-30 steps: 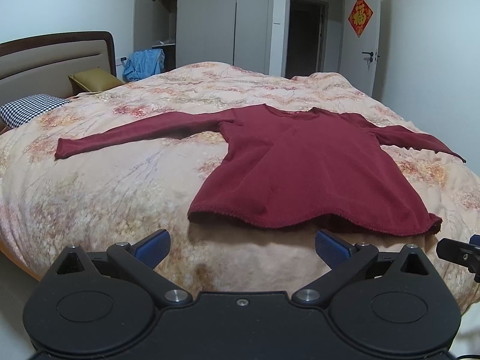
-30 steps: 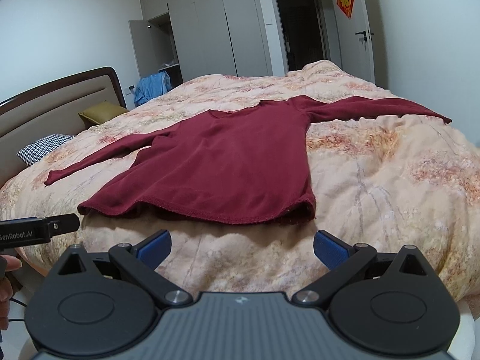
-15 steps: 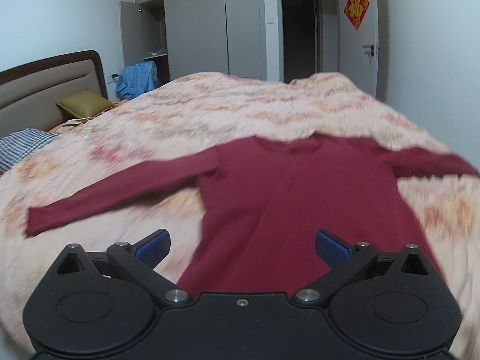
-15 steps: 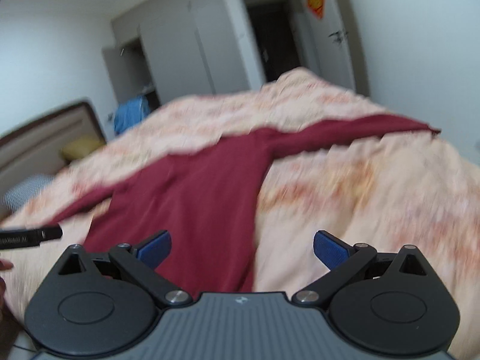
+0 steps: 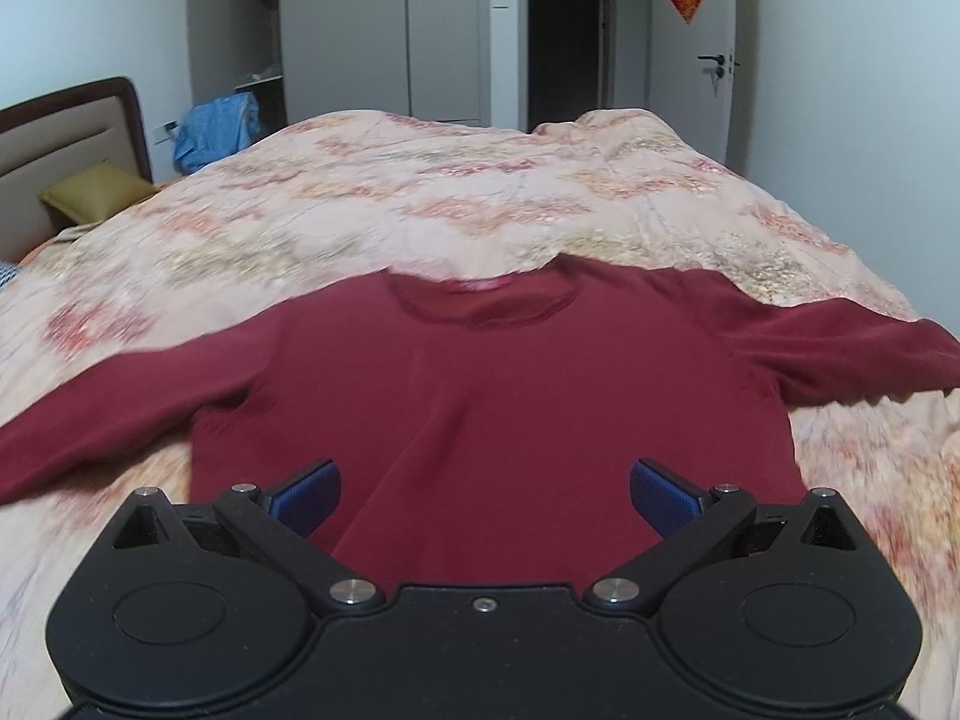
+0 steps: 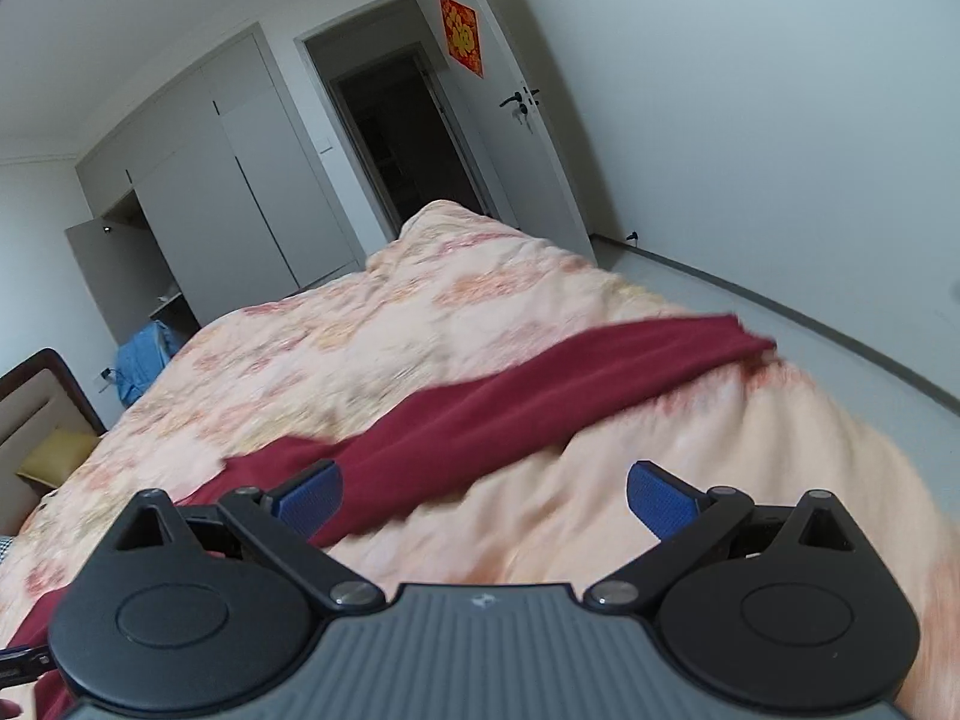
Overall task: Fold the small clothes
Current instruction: 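Reach the right gripper to a sweater sleeve cuff and close on it, then carry the held sleeve across the sweater chest and open the right gripper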
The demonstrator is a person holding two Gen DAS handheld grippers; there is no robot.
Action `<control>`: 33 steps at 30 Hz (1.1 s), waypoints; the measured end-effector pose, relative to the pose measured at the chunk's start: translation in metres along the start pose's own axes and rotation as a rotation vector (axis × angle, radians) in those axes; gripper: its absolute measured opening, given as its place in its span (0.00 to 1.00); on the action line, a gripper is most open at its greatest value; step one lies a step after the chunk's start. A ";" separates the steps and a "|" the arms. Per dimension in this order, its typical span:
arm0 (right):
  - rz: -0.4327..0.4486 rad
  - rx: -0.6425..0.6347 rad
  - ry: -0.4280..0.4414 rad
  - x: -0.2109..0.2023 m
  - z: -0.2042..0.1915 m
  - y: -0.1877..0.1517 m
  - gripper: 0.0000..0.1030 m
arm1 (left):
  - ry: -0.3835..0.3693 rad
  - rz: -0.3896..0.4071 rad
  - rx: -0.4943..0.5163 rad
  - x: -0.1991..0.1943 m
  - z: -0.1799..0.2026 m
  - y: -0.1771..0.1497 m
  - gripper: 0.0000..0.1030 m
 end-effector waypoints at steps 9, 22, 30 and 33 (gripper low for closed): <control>-0.099 0.286 -0.207 0.106 0.097 0.027 0.97 | -0.017 -0.091 -0.005 0.060 0.018 -0.010 0.99; -0.015 0.360 -0.397 0.142 0.123 0.040 0.08 | -0.012 -0.099 -0.144 0.065 -0.015 0.005 0.99; 0.220 -0.076 -0.277 0.097 -0.020 0.091 0.06 | 0.000 -0.002 -0.241 0.033 -0.058 0.041 0.99; 0.264 -0.232 -0.107 0.083 -0.115 0.091 0.06 | 0.014 0.045 -0.291 0.017 -0.084 0.055 0.99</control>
Point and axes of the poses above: each gripper's, at about its wrist camera, not at the fingertips, and x roughly the way its jaws point, z to its right, y to its top, the point moved 10 cm from there along x, roughly the way its jaws point, and after that the axes turned 7 degrees about -y, right-handed, at the moved point
